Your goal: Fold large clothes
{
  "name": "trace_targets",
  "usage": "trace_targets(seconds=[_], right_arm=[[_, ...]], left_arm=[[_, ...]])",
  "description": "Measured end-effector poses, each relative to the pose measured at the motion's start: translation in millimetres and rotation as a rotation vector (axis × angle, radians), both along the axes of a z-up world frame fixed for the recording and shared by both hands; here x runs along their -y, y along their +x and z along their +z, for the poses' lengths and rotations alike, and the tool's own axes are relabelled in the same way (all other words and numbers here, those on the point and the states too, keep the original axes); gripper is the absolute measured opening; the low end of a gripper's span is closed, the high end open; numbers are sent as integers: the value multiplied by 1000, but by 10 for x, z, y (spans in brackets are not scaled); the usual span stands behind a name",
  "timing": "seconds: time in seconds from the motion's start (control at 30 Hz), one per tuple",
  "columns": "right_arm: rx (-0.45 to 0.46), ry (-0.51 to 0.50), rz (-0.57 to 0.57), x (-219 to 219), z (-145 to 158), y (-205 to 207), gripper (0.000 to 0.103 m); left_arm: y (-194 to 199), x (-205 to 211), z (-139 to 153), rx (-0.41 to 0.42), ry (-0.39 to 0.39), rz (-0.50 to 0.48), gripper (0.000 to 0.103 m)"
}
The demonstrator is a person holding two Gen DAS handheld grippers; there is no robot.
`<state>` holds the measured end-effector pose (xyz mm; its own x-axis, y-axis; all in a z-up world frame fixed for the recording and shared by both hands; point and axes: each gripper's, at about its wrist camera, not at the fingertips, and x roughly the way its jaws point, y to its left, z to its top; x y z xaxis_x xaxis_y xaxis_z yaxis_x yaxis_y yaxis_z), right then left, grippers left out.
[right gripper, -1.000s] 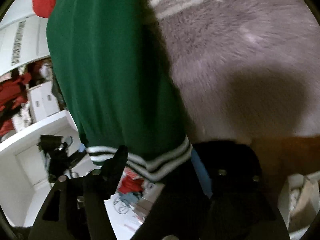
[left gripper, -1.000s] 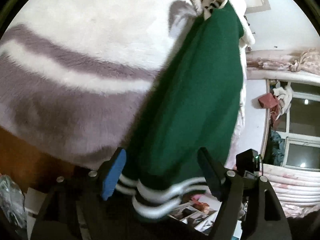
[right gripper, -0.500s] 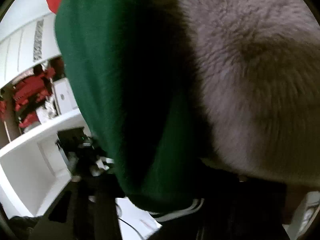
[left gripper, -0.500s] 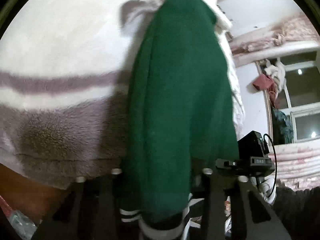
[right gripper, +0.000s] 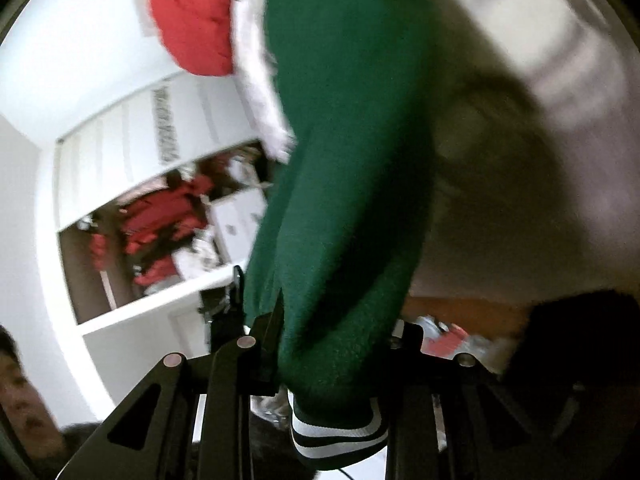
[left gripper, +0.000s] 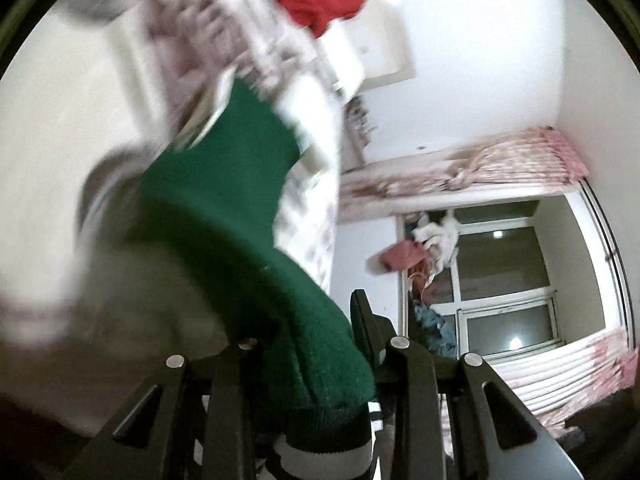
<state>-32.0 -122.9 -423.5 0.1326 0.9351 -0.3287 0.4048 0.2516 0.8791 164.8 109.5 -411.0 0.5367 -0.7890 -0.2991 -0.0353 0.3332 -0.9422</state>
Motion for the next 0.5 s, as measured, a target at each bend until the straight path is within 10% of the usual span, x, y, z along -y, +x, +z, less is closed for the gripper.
trace_targets(seconds=[0.3,0.5], right_arm=[[64,-74,-138,249,265,1956,29],[-61,-102,-190,237,-377,3181,46]], left_arm=[[1836,49,-264,19,121,-51,25],[2722,6,-958,-238,78,-114,31]])
